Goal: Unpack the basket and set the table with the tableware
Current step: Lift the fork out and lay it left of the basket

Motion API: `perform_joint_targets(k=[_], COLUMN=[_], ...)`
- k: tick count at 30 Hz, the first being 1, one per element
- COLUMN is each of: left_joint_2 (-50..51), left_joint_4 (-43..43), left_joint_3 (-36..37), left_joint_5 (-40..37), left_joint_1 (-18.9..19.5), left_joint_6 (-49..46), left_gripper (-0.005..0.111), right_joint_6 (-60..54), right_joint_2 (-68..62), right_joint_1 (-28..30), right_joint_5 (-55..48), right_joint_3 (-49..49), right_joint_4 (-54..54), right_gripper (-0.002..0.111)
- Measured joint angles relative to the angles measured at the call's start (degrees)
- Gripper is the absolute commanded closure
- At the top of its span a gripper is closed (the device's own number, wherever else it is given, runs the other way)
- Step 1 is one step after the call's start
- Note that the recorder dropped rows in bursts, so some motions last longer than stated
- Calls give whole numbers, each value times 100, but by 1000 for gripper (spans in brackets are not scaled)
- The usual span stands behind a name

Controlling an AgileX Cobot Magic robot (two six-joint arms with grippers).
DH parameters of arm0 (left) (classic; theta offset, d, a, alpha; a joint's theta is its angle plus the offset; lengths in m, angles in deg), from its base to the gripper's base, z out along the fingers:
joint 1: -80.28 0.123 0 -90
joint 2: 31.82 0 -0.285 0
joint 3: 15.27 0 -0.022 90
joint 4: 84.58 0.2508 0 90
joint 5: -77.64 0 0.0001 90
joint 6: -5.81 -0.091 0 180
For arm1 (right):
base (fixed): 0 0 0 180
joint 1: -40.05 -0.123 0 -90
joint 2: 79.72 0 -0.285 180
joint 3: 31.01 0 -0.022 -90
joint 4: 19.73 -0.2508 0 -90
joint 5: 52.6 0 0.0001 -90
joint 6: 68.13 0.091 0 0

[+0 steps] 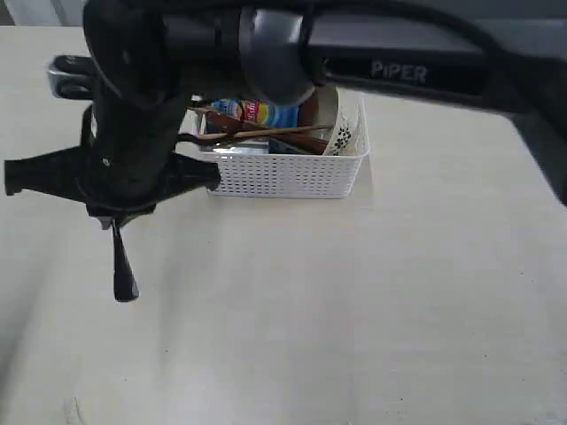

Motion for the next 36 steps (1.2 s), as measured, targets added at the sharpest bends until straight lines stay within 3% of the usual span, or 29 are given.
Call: perform_joint_targets(k=[5, 11, 19, 33, 36], left_joint_2=[0, 0, 0, 0, 0], left_joint_4=[0, 0, 0, 0, 0], left_joint_3=[0, 0, 0, 0, 0], left_joint_5=[0, 0, 0, 0, 0], left_joint_1=[0, 0, 0, 0, 0], left_joint_6=[0, 0, 0, 0, 0], left_gripper=[107, 107, 107, 107, 107], right_joint_6=[1561, 3085, 3548, 3651, 3651], right_joint_2=[-501, -659, -681, -929, -929], right_joint_1=[-170, -369, -379, -379, -379], right_joint_5=[728, 712, 537, 551, 609], right_joint_3=[400, 409, 409, 409, 409], right_joint_4=[659, 1957, 2585, 2737, 2737], right_gripper=[109, 109, 109, 108, 95])
